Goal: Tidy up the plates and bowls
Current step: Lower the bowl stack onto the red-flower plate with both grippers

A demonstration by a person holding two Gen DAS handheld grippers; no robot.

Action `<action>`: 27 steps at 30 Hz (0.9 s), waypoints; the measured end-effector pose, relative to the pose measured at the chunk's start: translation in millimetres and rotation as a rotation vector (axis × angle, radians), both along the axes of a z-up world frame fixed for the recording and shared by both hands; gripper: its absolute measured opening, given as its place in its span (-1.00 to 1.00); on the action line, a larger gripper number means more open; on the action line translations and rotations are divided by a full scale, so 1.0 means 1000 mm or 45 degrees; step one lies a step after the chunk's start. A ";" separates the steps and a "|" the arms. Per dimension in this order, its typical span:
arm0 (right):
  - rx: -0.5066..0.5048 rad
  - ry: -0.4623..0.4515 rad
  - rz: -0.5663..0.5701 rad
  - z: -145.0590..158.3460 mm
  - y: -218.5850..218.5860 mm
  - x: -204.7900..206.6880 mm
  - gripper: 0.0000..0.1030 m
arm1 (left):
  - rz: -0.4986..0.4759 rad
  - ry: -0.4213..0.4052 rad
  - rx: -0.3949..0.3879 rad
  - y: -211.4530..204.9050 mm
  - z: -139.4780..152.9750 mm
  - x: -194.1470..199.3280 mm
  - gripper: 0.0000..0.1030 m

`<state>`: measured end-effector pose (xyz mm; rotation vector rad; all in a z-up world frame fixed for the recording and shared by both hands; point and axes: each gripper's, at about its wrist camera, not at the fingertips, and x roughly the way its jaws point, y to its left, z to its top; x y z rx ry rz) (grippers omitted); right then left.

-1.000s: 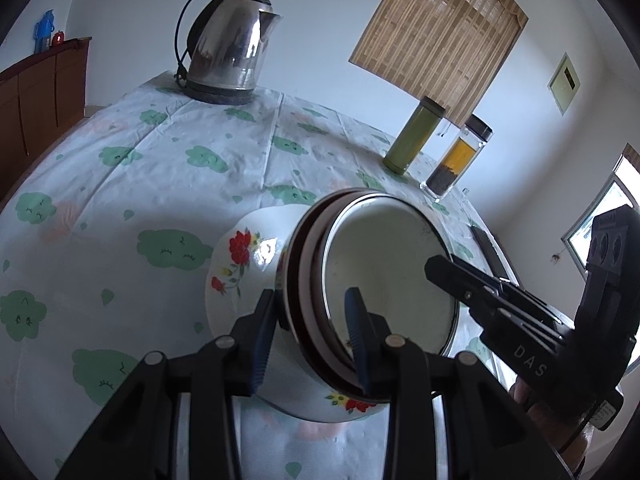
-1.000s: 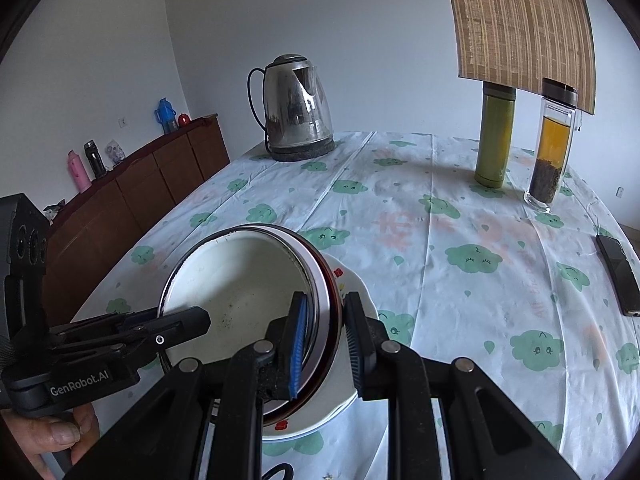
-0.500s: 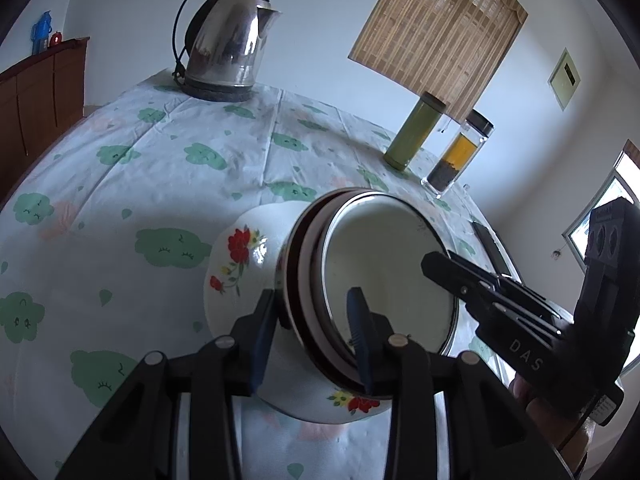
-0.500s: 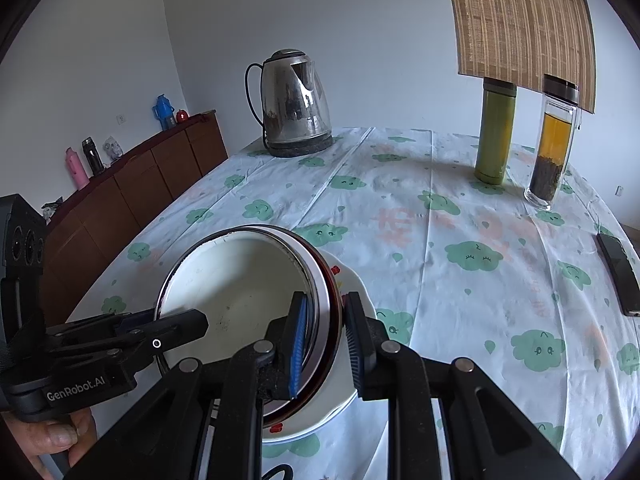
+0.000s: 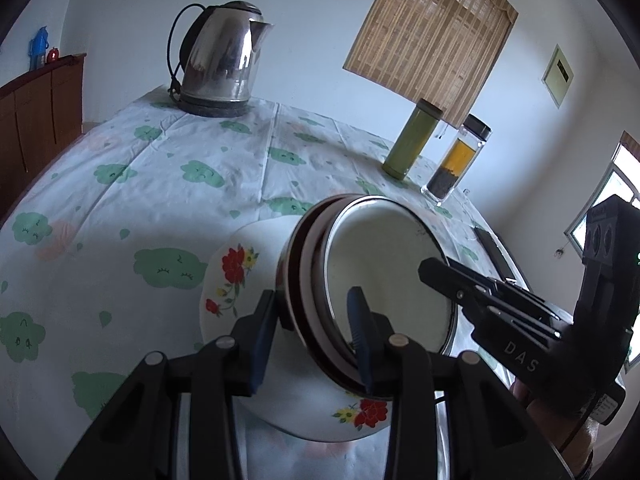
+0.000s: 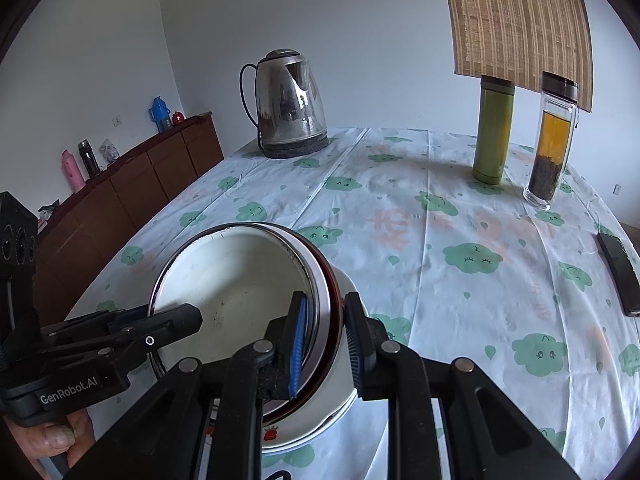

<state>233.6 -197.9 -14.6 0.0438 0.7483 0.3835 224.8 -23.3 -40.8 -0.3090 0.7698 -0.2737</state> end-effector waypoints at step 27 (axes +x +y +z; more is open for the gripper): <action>0.038 0.123 0.050 -0.003 0.002 0.028 -0.59 | 0.004 0.067 -0.183 0.019 -0.006 0.011 -0.25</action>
